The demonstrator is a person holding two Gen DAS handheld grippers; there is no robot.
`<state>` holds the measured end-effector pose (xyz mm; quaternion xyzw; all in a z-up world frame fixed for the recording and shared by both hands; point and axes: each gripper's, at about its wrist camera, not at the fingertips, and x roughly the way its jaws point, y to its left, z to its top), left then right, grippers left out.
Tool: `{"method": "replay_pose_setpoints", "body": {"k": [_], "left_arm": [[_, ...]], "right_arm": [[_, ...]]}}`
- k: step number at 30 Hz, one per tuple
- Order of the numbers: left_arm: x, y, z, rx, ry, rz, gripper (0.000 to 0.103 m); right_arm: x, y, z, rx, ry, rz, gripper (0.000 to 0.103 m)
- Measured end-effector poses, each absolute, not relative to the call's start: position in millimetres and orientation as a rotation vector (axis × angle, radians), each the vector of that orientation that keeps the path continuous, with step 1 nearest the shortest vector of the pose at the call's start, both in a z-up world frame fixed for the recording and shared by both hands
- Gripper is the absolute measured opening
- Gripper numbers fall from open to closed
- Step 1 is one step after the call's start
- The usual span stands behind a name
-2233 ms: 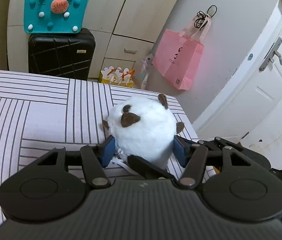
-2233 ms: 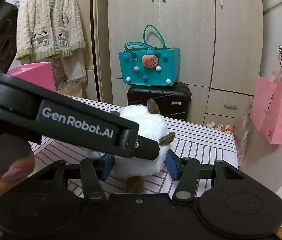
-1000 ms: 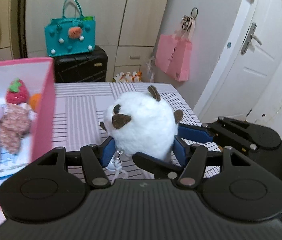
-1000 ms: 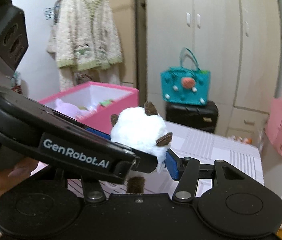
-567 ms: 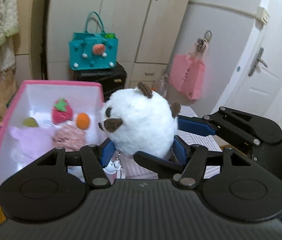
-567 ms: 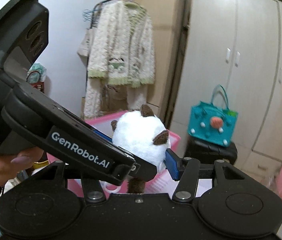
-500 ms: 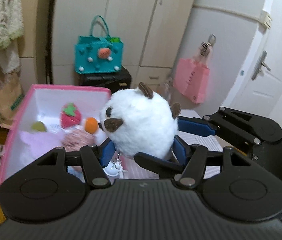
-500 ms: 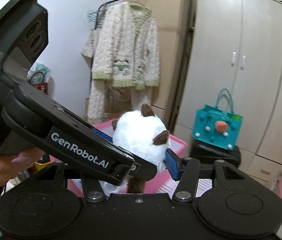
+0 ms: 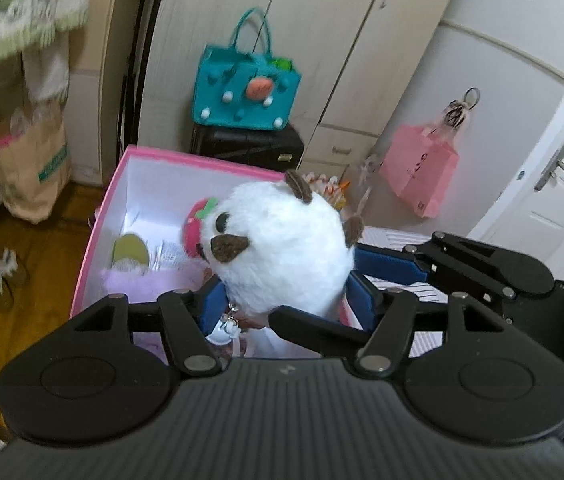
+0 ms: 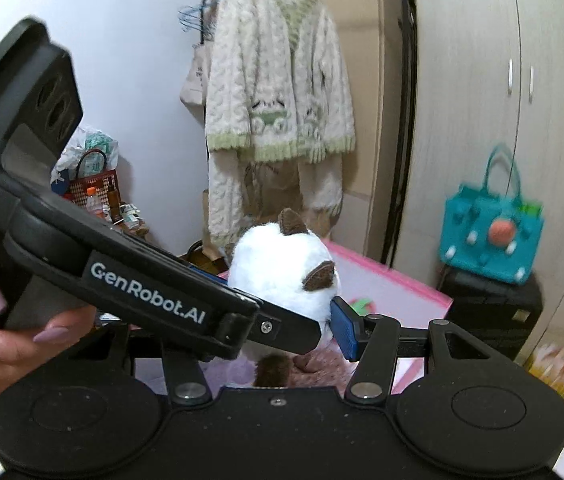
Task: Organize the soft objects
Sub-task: 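Lift the white cat plush with both grippers and carry it over the pink box, then lower the cat plush into the box and open both grippers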
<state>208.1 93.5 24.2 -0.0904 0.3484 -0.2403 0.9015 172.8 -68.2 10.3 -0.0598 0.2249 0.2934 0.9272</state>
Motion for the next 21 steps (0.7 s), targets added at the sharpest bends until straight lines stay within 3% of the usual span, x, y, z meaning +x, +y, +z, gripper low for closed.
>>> {"method": "replay_pose_setpoints", "body": {"k": [7, 21], "left_arm": [[249, 102, -15, -0.245, 0.855, -0.508, 0.063], [275, 82, -51, -0.226, 0.962, -0.595, 0.061]], "right_arm": [[195, -68, -22, -0.037, 0.587, 0.567, 0.059], [190, -62, -34, -0.164, 0.618, 0.403, 0.06]]}}
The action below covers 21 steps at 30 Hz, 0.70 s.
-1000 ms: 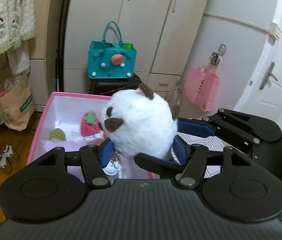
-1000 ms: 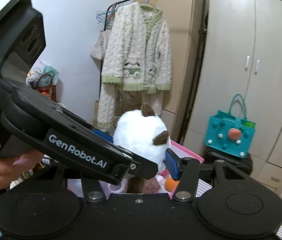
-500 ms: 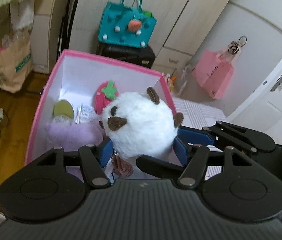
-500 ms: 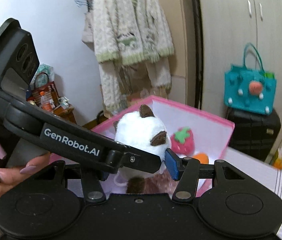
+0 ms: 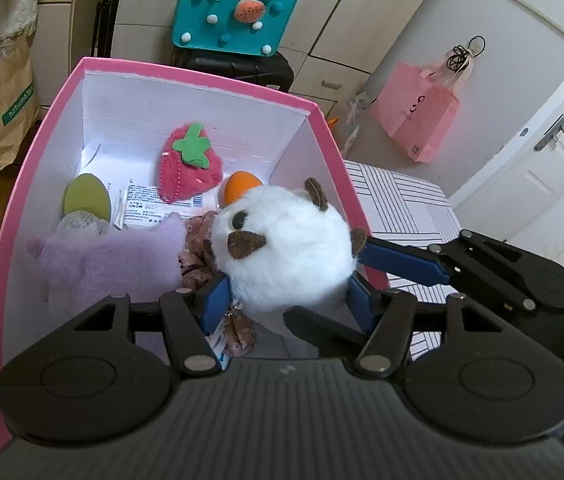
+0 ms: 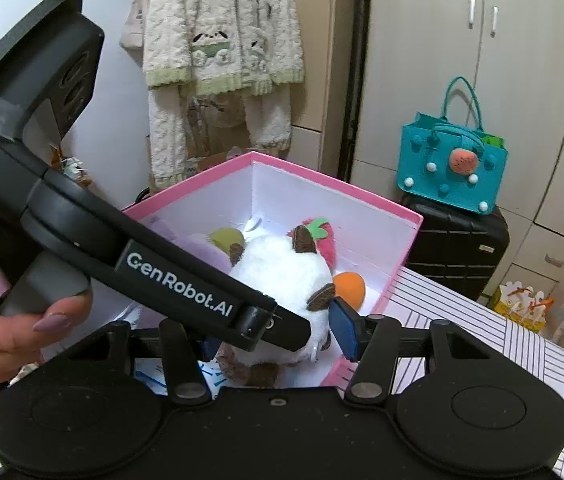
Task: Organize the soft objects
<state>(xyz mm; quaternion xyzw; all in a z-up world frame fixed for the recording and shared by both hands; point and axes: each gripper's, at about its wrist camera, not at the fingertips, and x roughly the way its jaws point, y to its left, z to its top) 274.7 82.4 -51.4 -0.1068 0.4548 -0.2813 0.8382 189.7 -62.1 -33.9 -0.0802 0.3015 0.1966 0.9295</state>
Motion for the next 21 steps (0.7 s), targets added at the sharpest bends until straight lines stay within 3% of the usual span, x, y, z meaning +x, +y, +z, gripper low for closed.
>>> {"method": "replay_pose_setpoints", "body": {"k": [21], "left_arm": [[208, 105, -17, -0.105, 0.811, -0.512, 0.061]], "right_arm": [[128, -96, -12, -0.018, 0.569, 0.443, 0.064]]}}
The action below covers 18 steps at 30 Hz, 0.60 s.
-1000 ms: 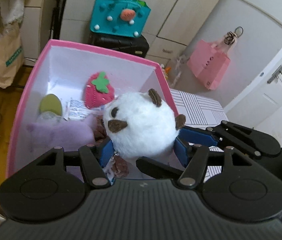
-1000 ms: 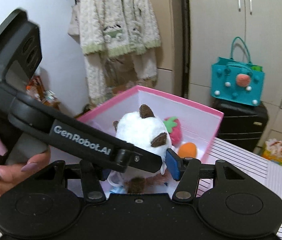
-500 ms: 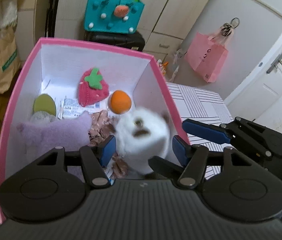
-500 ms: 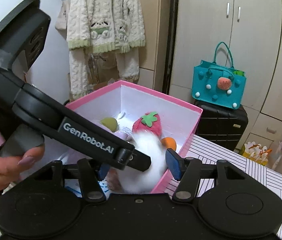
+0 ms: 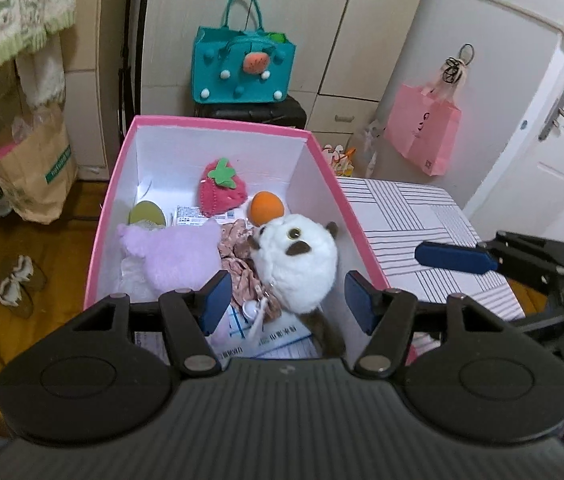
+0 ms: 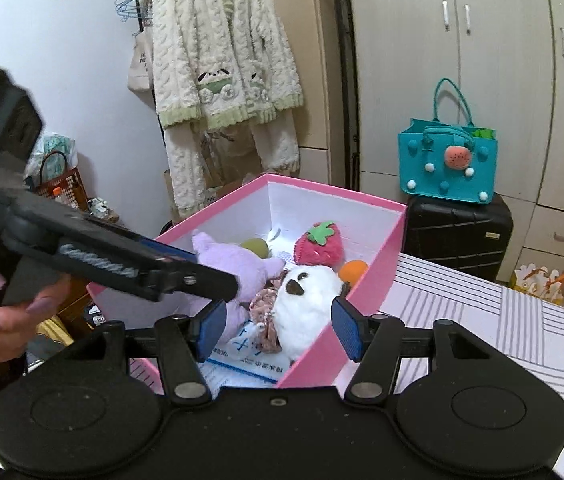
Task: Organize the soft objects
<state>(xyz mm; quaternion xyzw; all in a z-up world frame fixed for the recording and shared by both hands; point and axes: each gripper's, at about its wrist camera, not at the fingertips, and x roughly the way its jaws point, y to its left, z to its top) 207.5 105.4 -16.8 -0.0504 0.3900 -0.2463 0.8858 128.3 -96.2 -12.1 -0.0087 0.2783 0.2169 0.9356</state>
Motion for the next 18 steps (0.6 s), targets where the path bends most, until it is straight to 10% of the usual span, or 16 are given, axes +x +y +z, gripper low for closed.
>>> {"method": "replay_pose_setpoints", "body": {"k": [18], "left_arm": [[107, 82, 34, 0.05, 0.688, -0.48, 0.079]], "right_arm": [[56, -141, 19, -0.007, 0.53, 0.29, 0.092]]}}
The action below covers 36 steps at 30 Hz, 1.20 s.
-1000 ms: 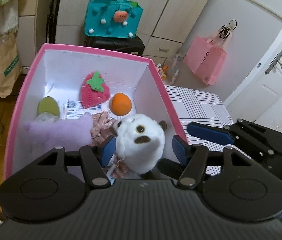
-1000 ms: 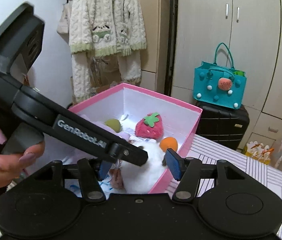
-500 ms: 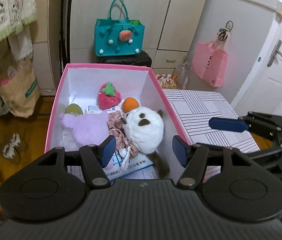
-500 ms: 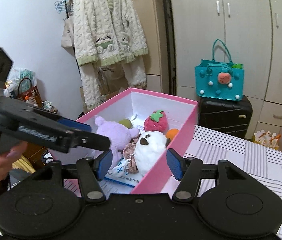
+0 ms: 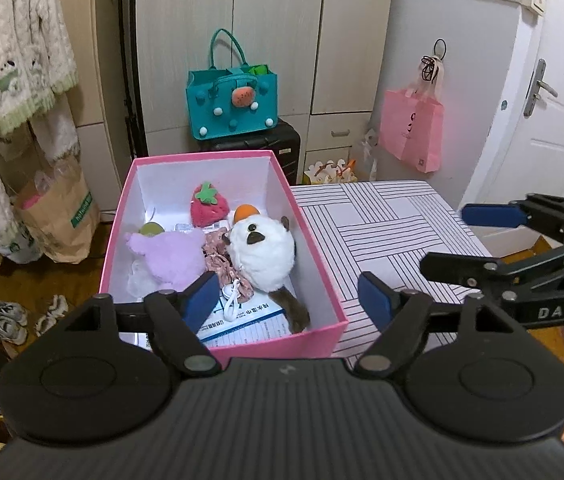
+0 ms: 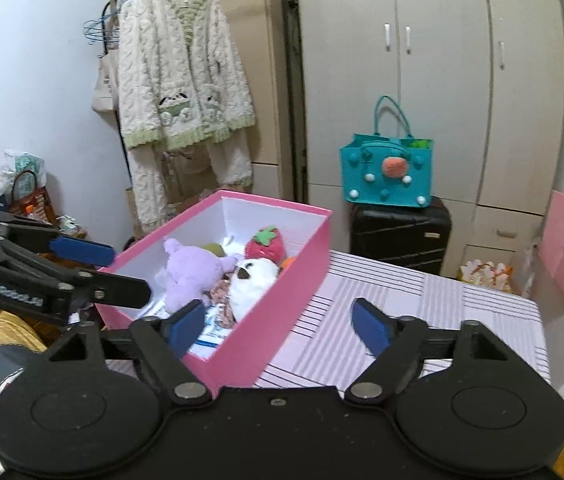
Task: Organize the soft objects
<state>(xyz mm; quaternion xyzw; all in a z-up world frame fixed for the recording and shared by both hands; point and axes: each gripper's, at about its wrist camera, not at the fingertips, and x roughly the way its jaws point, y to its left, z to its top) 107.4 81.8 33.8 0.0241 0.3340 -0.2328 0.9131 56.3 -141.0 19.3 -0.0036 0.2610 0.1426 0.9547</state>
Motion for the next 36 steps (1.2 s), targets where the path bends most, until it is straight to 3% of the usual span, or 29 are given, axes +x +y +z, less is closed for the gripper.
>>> {"method": "replay_pose_setpoints", "body": {"k": [4, 6, 8, 22, 36], "left_arm": [[92, 76, 41, 0.067, 0.67, -0.465, 0.089], [85, 74, 44, 0.076, 0.655, -0.465, 0.099], [79, 72, 46, 0.075, 0.646, -0.461, 0.102], [49, 61, 44, -0.007, 0.686, -0.338, 0.103], [20, 45, 40, 0.08, 0.654, -0.297, 0.103]], "right_arm": [[45, -147, 23, -0.008, 0.564, 0.214, 0.102], [38, -150, 25, -0.015, 0.581, 0.141, 0.103], [32, -152, 26, -0.026, 0.593, 0.096, 0.103], [-12, -169, 37, -0.055, 0.566, 0.022, 0.103], [-37, -166, 29, -0.024, 0.59, 0.011, 0.103]]}}
